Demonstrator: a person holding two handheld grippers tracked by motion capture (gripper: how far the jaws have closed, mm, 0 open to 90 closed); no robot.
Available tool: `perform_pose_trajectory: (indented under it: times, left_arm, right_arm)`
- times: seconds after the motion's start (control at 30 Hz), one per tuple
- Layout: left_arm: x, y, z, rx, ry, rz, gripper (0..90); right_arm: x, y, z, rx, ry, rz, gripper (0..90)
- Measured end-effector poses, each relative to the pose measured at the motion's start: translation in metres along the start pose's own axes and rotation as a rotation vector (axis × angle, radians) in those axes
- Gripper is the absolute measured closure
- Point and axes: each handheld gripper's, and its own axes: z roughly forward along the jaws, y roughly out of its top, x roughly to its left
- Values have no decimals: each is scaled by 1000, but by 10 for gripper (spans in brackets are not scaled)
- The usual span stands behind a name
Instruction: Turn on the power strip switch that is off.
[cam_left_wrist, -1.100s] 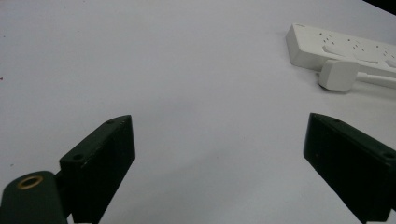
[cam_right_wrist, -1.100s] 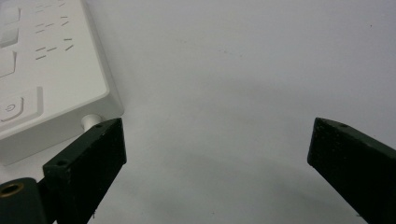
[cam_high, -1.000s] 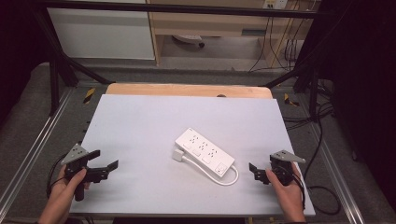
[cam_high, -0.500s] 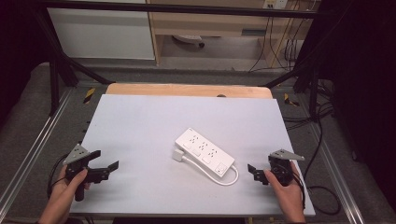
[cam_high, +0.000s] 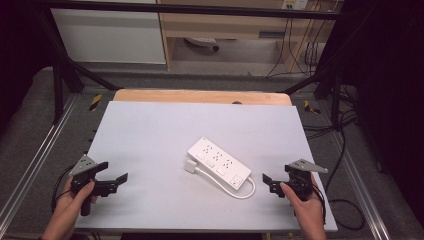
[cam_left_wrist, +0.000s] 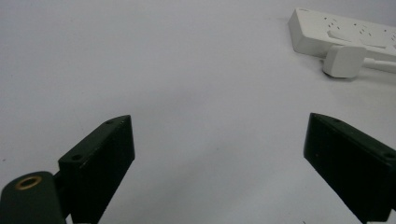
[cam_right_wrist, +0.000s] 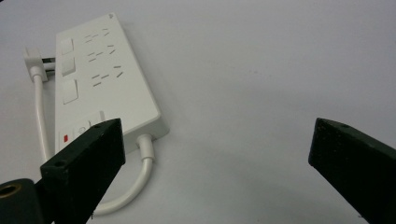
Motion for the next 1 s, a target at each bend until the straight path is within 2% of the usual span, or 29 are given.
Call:
perform_pose_trajectory:
  times: [0.23,0.43,0.67,1.0]
  left_arm:
    - [0,0,0,3,1,1,87]
    - [0,0,0,4,2,-1,87]
    - [1,0,0,3,1,-5,87]
    - [1,-1,1,9,4,-8,87]
  right_arm:
    - [4,6,-2,-10,-7,-9,47]
    - [4,12,-6,-39,-8,-9,43]
    - [5,22,-9,-101,-7,-6,34]
    - [8,35,-8,-127,-6,-25,31]
